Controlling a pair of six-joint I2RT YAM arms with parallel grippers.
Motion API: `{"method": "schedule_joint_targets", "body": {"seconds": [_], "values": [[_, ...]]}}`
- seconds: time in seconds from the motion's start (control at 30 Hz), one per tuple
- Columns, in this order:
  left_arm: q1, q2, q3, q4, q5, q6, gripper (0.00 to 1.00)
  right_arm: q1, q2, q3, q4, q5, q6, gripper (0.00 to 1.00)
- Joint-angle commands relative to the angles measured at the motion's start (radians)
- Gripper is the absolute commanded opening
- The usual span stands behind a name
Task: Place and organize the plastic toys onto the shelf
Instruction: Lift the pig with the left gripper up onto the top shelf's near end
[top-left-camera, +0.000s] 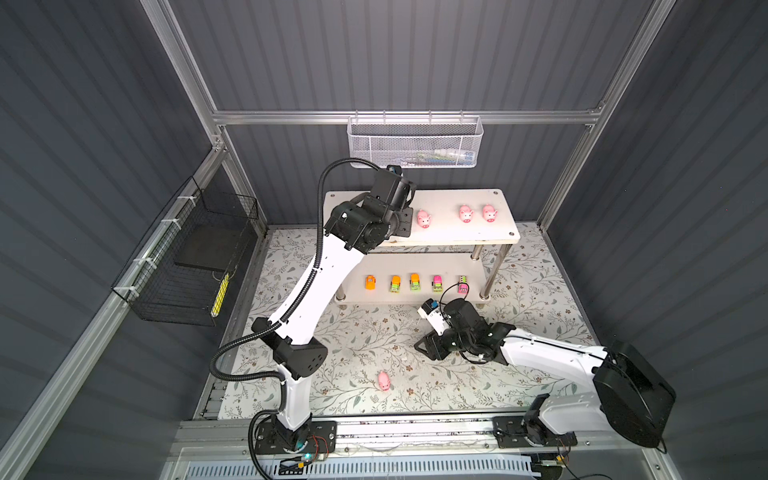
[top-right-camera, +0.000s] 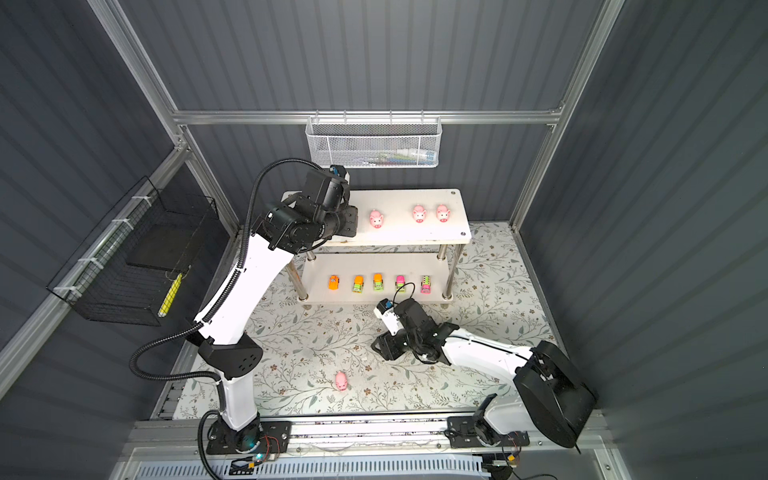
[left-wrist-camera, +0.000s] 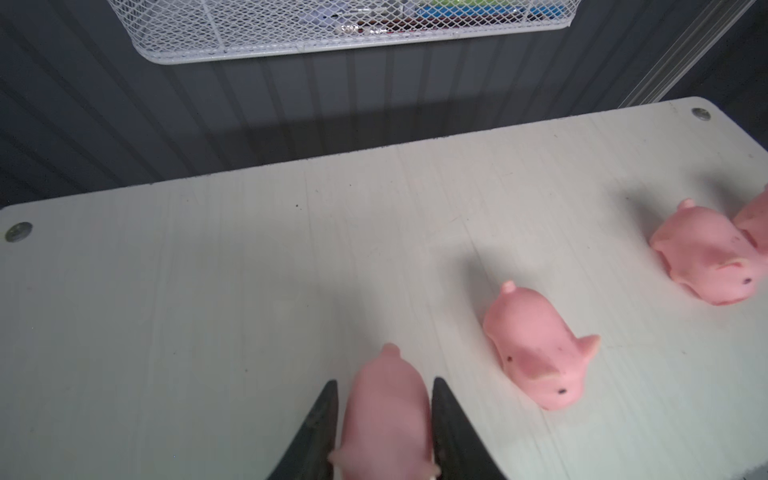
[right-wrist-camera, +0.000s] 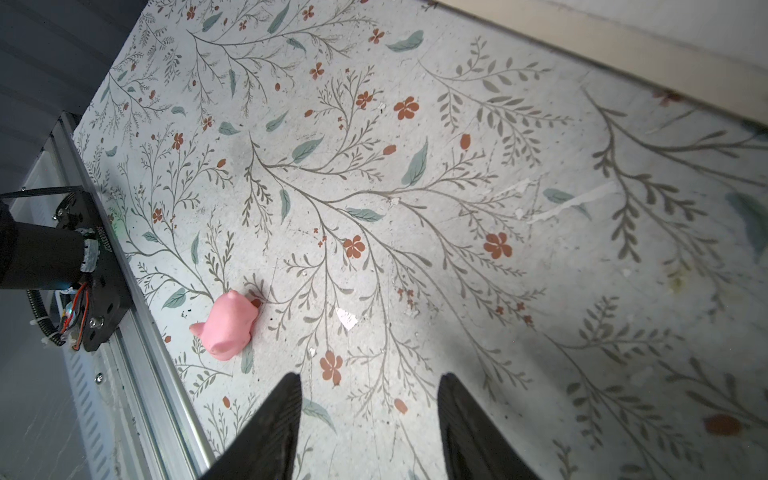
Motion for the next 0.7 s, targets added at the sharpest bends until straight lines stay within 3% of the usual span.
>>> {"method": "schedule_joint_targets", "body": {"seconds": [0.0,0.67], "values": [[0.017,-0.007,-0.004,0.036,-0.014,0.031,0.37,-0.003,0.011,0.033,-0.021,0.011,-0.01,0.55],[0.036,-0.063,-0.185,0.182,-0.047,0.056,0.37,-0.003,0.039,0.04,-0.016,0.005,0.002,0.55]]}}
